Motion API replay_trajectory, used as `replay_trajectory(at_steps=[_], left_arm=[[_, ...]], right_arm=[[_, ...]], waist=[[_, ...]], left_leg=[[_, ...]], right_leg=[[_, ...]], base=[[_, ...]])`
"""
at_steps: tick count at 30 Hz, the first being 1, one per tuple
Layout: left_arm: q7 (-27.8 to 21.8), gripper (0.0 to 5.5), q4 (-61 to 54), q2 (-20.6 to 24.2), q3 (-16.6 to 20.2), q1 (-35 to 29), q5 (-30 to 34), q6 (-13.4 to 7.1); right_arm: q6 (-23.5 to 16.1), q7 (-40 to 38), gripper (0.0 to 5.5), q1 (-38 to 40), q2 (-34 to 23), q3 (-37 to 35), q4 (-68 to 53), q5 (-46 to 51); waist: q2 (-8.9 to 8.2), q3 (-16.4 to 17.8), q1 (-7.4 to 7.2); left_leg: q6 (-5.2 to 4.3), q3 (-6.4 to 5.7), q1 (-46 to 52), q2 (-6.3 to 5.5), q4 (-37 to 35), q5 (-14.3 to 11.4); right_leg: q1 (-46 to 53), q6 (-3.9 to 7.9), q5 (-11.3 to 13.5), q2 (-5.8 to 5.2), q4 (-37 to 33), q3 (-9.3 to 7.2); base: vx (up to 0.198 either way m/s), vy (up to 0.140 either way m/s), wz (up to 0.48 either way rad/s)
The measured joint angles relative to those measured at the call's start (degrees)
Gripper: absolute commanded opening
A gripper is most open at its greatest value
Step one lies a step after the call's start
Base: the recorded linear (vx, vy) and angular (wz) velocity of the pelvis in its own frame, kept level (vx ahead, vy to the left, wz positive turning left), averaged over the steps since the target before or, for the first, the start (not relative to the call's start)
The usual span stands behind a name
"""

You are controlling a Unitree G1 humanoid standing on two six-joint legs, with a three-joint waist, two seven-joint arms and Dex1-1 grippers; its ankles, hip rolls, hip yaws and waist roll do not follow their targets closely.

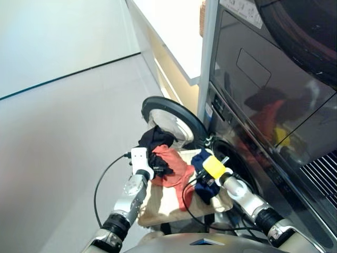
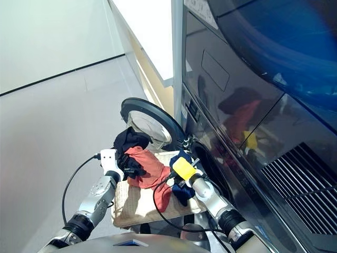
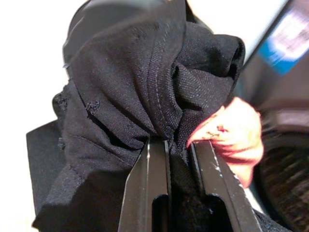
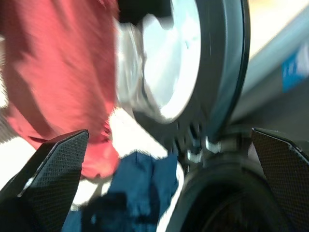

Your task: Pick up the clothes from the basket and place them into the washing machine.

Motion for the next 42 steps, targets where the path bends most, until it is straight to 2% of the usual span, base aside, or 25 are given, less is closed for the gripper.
replay_trajectory(at_steps=[5, 8, 15, 27, 31, 35, 36, 37, 42], left_arm=[[-1.60, 0.00, -4.51, 0.73, -1.03, 0.43, -2.38, 0.52], [-2.31, 0.00, -4.68, 0.73, -1.17, 0.70, -2.39, 0.79], [-2.45, 0.00, -4.86, 0.74, -1.94, 2.32, -4.63, 2.06], [-5.81, 0.00, -9.89, 2.68, -7.09, 3.12, -11.83, 4.50], [-8.02, 0.00, -11.39, 3.64, -7.97, 3.11, -13.54, 5.12], [-9.70, 0.00, -12.78, 5.38, -8.62, 3.07, -14.87, 5.82], [-9.94, 0.00, -12.85, 5.64, -8.67, 3.07, -15.22, 6.03], [-10.03, 0.00, -13.04, 5.85, -8.67, 3.08, -15.26, 6.21], [-10.96, 0.00, -14.49, 6.77, -8.70, 3.08, -16.23, 6.34]], right_arm=[[-0.05, 0.60, 5.50, 0.01, -0.79, 0.78, -3.38, -0.89], [-0.05, 1.05, 5.50, 0.01, -0.80, 0.88, -3.53, -0.87], [-0.10, 1.73, 5.50, -0.03, -1.54, 2.03, -5.89, -1.56], [-1.12, 4.29, 5.50, -3.63, -0.65, 5.65, -6.98, -1.30], [-1.12, 5.72, 5.50, -5.34, -0.70, 6.82, -6.97, -1.16], [-1.11, 7.05, 5.50, -5.61, -0.69, 7.12, -6.96, -0.63], [-1.11, 7.41, 0.75, -5.61, -0.69, 7.20, -6.96, -0.51], [-1.11, 7.67, 0.00, -5.61, -0.68, 7.29, -6.96, 0.05], [-1.11, 8.00, 0.00, -5.57, -0.98, 7.43, -6.97, 1.98]], waist=[[0.07, -0.94, -0.01], [0.15, -1.36, -0.04], [0.14, -1.87, 0.02], [0.49, -2.42, 0.15], [0.95, -2.79, 0.15], [1.09, -3.06, 0.15], [1.15, -3.27, 0.14], [1.21, -3.36, 0.16], [1.23, -3.38, 0.28]], left_leg=[[0.02, -0.04, 0.84, 0.02, -0.01, -0.02], [0.23, -0.03, 1.07, 0.02, -0.04, -0.17], [0.03, -0.05, 1.10, 0.02, -0.02, -0.05], [0.26, -0.20, 1.32, 0.02, -0.24, -0.21], [0.02, -0.42, 1.29, 0.03, -0.05, -0.05], [0.01, -1.22, 1.34, 0.04, -0.04, -0.05], [0.01, -1.35, 1.34, 0.04, -0.04, -0.04], [-0.02, -1.39, 1.33, 0.04, -0.03, -0.03], [-0.03, -1.42, 1.31, 0.03, -0.04, -0.02]], right_leg=[[0.93, 0.00, -0.02, 0.01, 0.01, -0.03], [1.21, 0.00, -0.03, 0.01, 0.02, -0.02], [1.19, 0.00, -0.03, 0.01, 0.01, -0.02], [1.59, 0.00, -0.05, -0.02, 0.00, -0.16], [1.67, 0.00, -0.12, -0.03, 0.01, -0.44], [2.10, -0.02, -0.36, -0.06, -0.01, -1.25], [2.09, -0.02, -0.41, -0.07, 0.00, -1.35], [2.09, -0.01, -0.43, -0.07, 0.00, -1.39], [2.09, 0.01, -0.45, -0.08, 0.02, -1.41]], base=[[0.000, 0.000, 0.000], [0.000, 0.000, 0.000], [0.000, 0.000, 0.000], [0.000, 0.000, 0.000], [0.000, 0.000, 0.000], [0.000, 0.000, 0.000], [0.000, 0.000, 0.000], [0.000, 0.000, 0.000], [0.000, 0.000, 0.000]])
